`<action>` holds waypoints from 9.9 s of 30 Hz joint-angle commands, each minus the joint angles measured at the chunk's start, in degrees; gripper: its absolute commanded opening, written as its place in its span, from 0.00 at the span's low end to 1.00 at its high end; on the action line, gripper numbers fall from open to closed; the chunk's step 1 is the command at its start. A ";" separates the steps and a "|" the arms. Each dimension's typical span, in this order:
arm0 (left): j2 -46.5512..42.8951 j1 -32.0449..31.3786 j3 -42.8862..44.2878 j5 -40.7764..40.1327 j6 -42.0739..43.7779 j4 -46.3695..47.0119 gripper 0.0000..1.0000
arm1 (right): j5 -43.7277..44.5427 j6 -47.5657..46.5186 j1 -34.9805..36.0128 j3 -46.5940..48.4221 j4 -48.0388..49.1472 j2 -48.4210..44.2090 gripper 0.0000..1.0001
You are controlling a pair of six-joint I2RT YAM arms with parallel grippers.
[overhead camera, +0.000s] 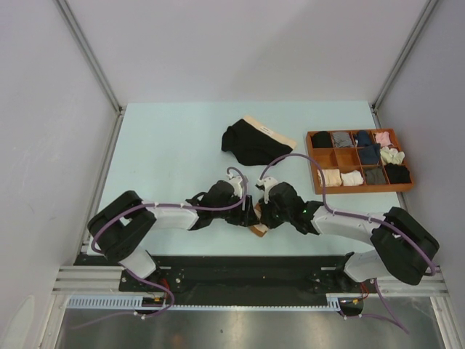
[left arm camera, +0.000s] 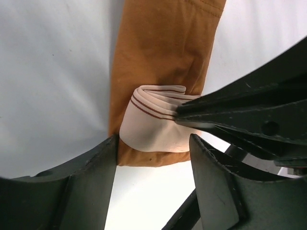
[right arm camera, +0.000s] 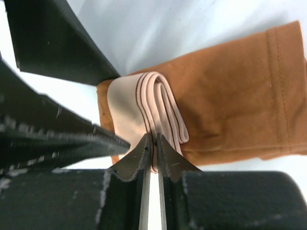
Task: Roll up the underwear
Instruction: Roll the underwear to the center of the board, then pick up the underwear from the center of the board, then place the underwear in the storage box.
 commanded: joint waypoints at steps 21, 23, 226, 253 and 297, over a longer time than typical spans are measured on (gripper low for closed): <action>-0.03 2.17 -2.21 -4.34 -2.20 3.00 0.64 | 4.50 -0.40 -1.08 0.10 -1.95 2.93 0.12; 1.30 2.08 -2.57 -2.14 -2.91 4.50 0.63 | 4.50 -0.40 -1.08 0.01 -1.96 2.93 0.12; -6.32 6.81 15.89 -5.56 2.09 -21.04 0.95 | -12.02 16.49 -27.25 1.40 -20.30 -23.78 0.00; -24.18 29.94 14.04 5.07 9.13 -31.79 0.98 | -22.48 -17.79 -69.89 37.09 -16.19 14.33 0.00; -23.48 31.53 12.55 8.50 7.81 -29.59 0.98 | -4.91 -23.86 -62.60 59.87 -38.43 45.11 0.00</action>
